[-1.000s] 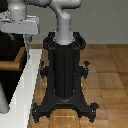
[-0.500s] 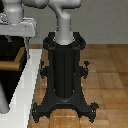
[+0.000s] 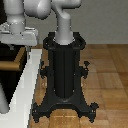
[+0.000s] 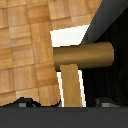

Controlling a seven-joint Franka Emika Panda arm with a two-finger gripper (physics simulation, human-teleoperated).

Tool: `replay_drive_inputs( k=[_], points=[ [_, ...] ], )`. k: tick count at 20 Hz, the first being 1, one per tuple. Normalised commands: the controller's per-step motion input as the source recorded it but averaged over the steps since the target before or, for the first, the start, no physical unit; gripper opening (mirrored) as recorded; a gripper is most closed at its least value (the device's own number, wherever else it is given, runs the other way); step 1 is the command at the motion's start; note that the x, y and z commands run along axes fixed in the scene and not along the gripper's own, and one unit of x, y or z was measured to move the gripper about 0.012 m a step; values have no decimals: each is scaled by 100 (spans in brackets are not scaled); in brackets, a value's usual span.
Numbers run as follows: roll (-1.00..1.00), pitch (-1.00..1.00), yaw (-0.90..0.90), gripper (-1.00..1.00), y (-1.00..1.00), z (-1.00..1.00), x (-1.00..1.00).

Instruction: Open the door by pressing down and pulling on the handle.

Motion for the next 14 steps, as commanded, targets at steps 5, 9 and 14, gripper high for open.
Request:
replay_drive_inputs(
  k=[5,9,14],
  points=[
    [0,0,0,100,0,-40,0],
    [0,0,0,100,0,-50,0],
    [0,0,0,100,0,0,0]
  ],
)
